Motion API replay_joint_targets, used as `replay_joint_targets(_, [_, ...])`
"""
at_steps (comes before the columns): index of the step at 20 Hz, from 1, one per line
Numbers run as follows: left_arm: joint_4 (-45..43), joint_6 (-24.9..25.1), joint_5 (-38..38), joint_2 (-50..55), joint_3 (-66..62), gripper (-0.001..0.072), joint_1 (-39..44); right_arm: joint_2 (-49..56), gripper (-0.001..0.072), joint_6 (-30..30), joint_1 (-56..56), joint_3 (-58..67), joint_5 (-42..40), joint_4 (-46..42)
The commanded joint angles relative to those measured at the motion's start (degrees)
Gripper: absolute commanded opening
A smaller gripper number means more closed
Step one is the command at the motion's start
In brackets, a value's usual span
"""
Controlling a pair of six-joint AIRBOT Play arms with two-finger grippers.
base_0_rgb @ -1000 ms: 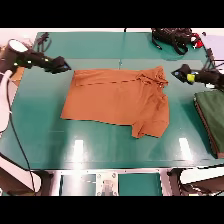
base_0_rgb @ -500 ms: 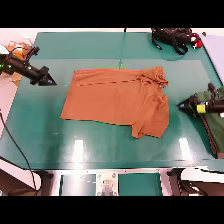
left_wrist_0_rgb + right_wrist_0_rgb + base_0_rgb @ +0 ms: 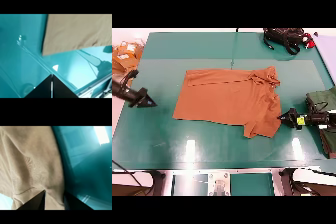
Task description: Fold the shirts.
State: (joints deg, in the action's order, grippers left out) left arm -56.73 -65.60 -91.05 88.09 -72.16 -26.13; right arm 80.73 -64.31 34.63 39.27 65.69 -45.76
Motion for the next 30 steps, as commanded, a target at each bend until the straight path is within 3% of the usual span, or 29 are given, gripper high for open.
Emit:
replay_joint_targets(1, [0.1, 1.6, 2.4, -2.4, 7.6, 0.0024, -3.9, 0.2, 0.0289, 0.5, -1.3, -0.8, -2.2, 0.4])
replay_joint_targets(2, [1.1, 1.6, 3.8, -2.4, 8.8, 0.0025, -3.8, 0.2, 0.0214, 0.7, -1.3, -0.7, -2.3, 0.3])
replay_joint_targets(3, [3.0, 1.7, 5.2, -2.4, 9.8, 0.0026, -3.8, 0.1, 0.0039, 0.9, -1.2, -0.4, -2.3, 0.3])
replay_joint_targets(4, [5.6, 2.6, 6.7, -2.4, 10.6, 0.0083, -3.8, 0.1, 0.0017, 0.9, -1.1, 0.2, -2.3, 0.3])
replay_joint_targets(5, [8.0, 3.2, 8.0, -2.4, 11.3, 0.0367, -3.8, 0.1, 0.0016, 0.9, -0.9, 0.9, -2.3, 0.3])
replay_joint_targets(6, [10.3, 3.2, 9.6, -2.4, 12.4, 0.0494, -3.8, 0.1, 0.0016, 0.9, -0.6, 1.9, -2.3, 0.1])
replay_joint_targets(11, [12.2, 3.7, 20.6, -1.9, 19.9, 0.0494, 0.5, 0.1, 0.0016, 0.9, -0.2, 3.7, -2.5, 0.3])
replay_joint_targets(14, [12.6, 3.7, 26.8, -0.4, 22.0, 0.0494, 6.8, 0.1, 0.0015, 1.4, -0.2, 3.7, -2.9, 0.3])
replay_joint_targets(17, [12.6, 3.5, 27.2, 2.3, 22.0, 0.0493, 12.2, 0.1, 0.0016, 1.4, -0.2, 3.7, -3.3, 0.3])
replay_joint_targets(21, [12.6, 2.6, 28.0, 3.5, 21.7, 0.0469, 13.5, 0.1, 0.0016, 1.6, -0.2, 3.7, -3.1, 0.3])
replay_joint_targets(22, [12.6, 2.7, 28.6, 3.5, 21.0, 0.0238, 13.5, 0.1, 0.0016, 1.6, -0.2, 3.7, -3.1, 0.3])
replay_joint_targets(23, [12.6, 2.7, 28.8, 3.5, 20.3, 0.0059, 13.5, 0.1, 0.0016, 1.6, -0.2, 3.7, -3.0, 0.3])
replay_joint_targets(24, [12.7, 2.6, 28.8, 3.5, 19.3, 0.0024, 13.5, 0.1, 0.0016, 1.6, -0.2, 3.7, -2.8, 0.3])
replay_joint_targets(30, [14.6, 2.5, 18.0, -2.4, 8.0, 0.0023, 13.5, -5.5, 0.0015, 1.5, -0.2, 11.6, 5.7, 6.7])
